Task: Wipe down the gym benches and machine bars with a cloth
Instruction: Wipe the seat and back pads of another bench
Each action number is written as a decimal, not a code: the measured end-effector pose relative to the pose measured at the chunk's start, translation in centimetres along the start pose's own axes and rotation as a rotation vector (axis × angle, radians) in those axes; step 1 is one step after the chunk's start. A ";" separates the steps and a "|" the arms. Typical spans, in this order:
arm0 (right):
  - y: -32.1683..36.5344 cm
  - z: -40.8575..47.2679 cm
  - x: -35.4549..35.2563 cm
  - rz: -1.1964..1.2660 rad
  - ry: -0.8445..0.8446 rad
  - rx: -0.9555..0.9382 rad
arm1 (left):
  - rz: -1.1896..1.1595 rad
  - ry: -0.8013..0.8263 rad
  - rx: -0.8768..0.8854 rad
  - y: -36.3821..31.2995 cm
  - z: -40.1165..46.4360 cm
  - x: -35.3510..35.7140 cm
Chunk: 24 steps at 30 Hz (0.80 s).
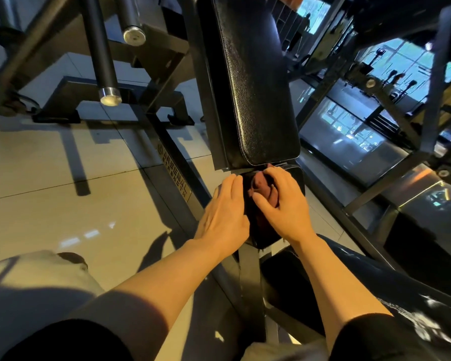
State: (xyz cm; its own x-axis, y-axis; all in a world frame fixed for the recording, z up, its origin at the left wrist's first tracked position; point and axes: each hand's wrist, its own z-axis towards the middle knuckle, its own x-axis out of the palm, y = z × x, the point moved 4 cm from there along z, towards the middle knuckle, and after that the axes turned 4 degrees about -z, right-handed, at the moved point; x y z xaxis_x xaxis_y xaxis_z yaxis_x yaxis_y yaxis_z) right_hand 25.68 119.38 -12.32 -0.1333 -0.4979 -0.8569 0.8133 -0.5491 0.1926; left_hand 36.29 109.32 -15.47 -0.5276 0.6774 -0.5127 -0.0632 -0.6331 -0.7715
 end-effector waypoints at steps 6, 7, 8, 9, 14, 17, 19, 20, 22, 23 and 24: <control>0.0 0.1 0.2 -0.091 0.034 -0.134 | 0.017 -0.002 0.023 -0.7 -0.2 1.5; -0.7 0.5 0.2 -0.116 0.042 -0.131 | 0.019 -0.010 0.019 -0.7 -0.2 1.7; -1.7 0.9 0.2 -0.138 0.056 -0.104 | 0.024 -0.016 0.016 -0.7 -0.3 1.8; -2.6 1.3 0.1 -0.155 0.068 -0.065 | 0.032 -0.018 0.015 -0.7 -0.3 2.0; -2.0 1.5 0.7 -0.114 -0.037 -0.001 | 0.100 -0.009 0.028 -0.4 -0.1 2.3; -1.9 1.1 0.8 -0.151 -0.043 -0.062 | 0.127 -0.020 0.042 -0.2 0.1 2.4; -3.7 1.6 0.6 -0.197 -0.002 -0.020 | 0.127 -0.034 0.032 -0.1 0.2 2.5; -4.7 1.9 0.5 -0.183 0.000 0.021 | 0.128 -0.035 0.030 -0.1 0.2 2.6; -5.9 2.2 0.4 -0.078 -0.035 0.088 | 0.132 -0.038 0.035 -0.2 0.2 2.8; -6.1 2.4 0.5 -0.018 -0.055 0.108 | 0.138 -0.039 0.037 -0.2 0.3 2.8; -6.0 2.5 0.7 0.036 -0.068 0.129 | 0.144 -0.040 0.037 -0.1 0.3 2.8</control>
State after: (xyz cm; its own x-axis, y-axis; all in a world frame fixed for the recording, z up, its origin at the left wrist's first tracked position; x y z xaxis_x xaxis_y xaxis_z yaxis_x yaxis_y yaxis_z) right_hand 19.27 120.70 -12.90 -0.1467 -0.5610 -0.8147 0.7393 -0.6094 0.2866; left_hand 34.50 111.16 -16.73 -0.5667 0.5638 -0.6008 -0.0157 -0.7365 -0.6763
